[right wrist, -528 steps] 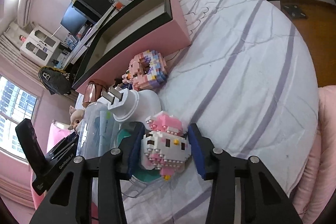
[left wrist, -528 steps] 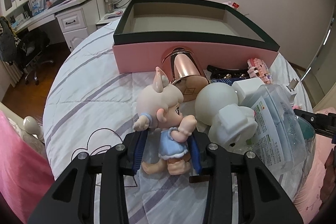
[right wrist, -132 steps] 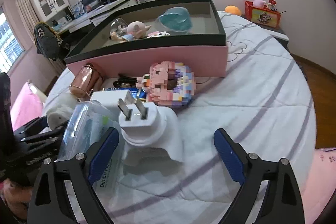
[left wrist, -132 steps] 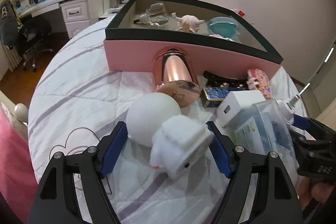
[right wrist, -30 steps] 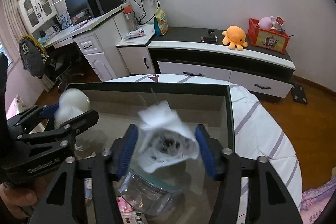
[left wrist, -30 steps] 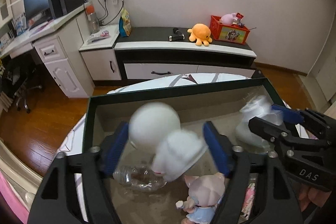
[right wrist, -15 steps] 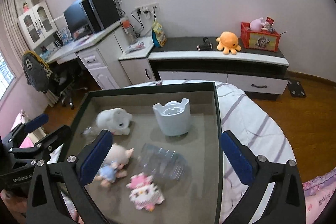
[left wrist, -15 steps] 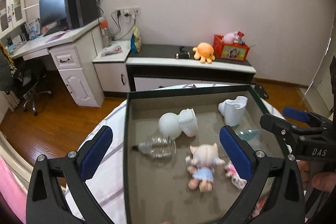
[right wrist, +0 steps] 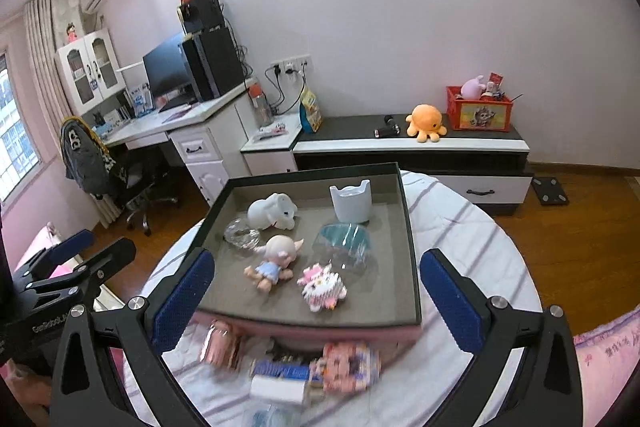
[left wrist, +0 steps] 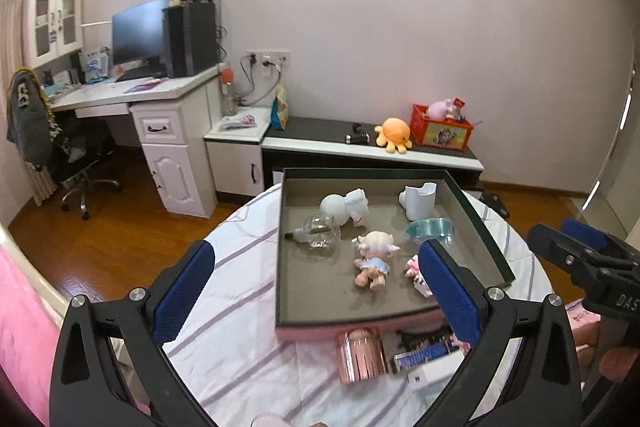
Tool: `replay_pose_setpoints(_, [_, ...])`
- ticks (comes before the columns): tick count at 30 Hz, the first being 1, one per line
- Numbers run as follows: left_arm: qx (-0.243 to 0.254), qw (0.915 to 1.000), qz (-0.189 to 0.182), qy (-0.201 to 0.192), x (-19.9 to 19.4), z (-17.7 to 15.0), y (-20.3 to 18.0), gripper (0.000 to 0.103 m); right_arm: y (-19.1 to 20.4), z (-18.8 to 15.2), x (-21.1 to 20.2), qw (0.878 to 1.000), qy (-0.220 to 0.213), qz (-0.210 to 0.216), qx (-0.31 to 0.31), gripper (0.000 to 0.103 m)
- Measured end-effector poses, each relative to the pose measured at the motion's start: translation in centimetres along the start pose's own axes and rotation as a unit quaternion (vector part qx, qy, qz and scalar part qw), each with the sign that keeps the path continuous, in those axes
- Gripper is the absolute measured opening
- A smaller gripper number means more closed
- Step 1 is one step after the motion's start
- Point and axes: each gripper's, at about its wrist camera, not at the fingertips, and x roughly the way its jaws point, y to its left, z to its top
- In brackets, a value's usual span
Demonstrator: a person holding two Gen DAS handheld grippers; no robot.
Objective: Organize rigid objects
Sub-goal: 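Open both grippers in the box and withdraw them toward the remaining items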
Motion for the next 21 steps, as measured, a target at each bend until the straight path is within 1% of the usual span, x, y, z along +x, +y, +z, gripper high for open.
replay_pose_setpoints(5, [-0.001,0.9999,0.011,-0.013,-3.1,-2.0,0.0,0.103,0.8,-2.1,-3.9,0.999,-0.024,-0.022,-0.006,0.103])
replay_pose_setpoints(9, [-0.005,1.0000,0.005,-0.007,-4.6,-4.2,-0.3,0.103,1.6,-3.9,-6.1,0.999,-0.034,-0.037,-0.016,0.103])
replay_pose_setpoints(16, [-0.020,0.9996,-0.005,0.019,-6.0,-7.9,-0.6,0.103,1.5,-6.9,-8.3,0.998,-0.032,-0.042,-0.014,0.103])
replay_pose_setpoints(21, [-0.022,0.9996,0.002,0.019,-6.7,-9.3,-0.4,0.103,1.4,-8.2,-8.9,0.998,-0.029,-0.045,-0.013,0.103])
